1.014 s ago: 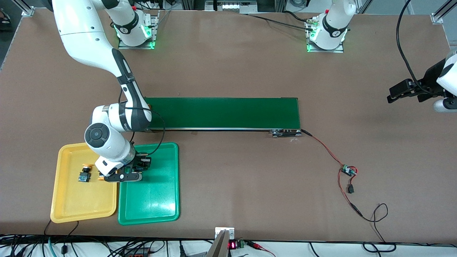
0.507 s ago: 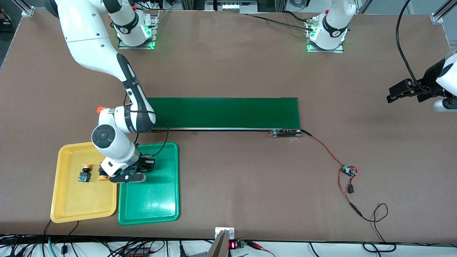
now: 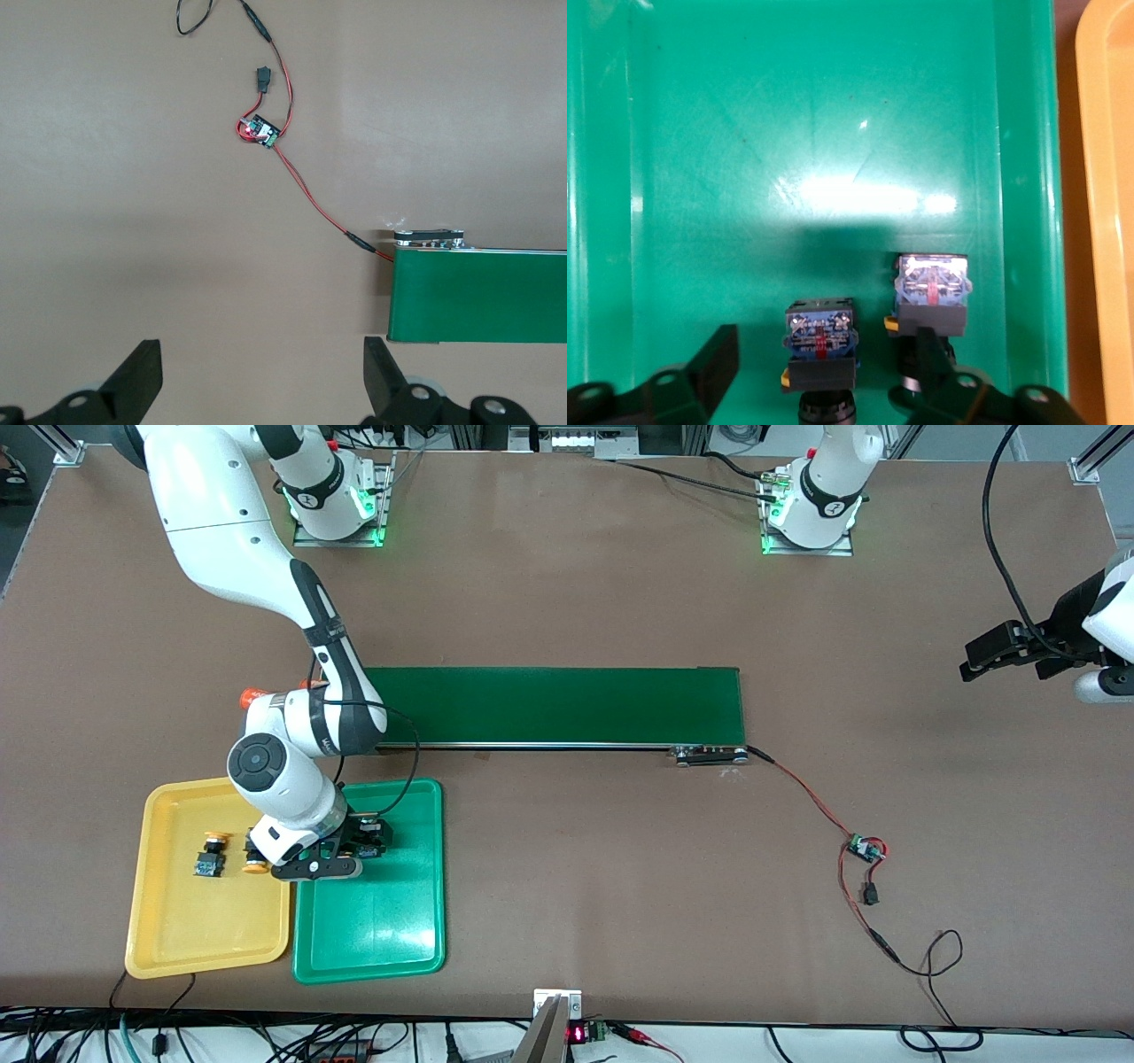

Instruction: Sort buttons by color to trays

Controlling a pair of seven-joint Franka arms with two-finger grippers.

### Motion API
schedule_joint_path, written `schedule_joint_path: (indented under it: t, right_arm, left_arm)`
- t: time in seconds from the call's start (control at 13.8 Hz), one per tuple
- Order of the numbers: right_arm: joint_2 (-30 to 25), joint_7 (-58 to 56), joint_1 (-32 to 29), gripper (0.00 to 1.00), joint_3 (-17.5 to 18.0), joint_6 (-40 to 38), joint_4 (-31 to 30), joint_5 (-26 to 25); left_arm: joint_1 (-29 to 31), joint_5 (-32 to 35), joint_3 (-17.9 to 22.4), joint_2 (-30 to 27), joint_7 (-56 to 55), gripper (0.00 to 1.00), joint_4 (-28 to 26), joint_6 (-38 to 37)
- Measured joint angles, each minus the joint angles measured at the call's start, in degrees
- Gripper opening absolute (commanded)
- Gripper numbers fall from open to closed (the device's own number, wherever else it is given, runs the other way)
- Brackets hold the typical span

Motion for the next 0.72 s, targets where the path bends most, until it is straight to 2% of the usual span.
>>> schedule_joint_path:
  t: [0.36, 0.51, 0.72]
  right_arm:
    - [-1.06, 0.0, -1.43, 1.0, -0.32, -2.49, 1.22, 0.08]
    - [-3.42, -0.16, -2.71, 1.0, -0.57, -8.24, 2.05, 0.08]
    - [-9.81, -6.53, -5.78, 1.0, -0.69, -21.8, 3.82, 0.1]
  left_arm:
    - [0.0, 0.0, -0.01, 0.0, 0.0, 1.0, 0.0, 0.08]
    - [0.0, 0.0, -0.02, 0.0, 0.01, 1.0, -0.01, 0.08]
    - [0.0, 0.0, -0.02, 0.0, 0.01, 1.0, -0.02, 0.09]
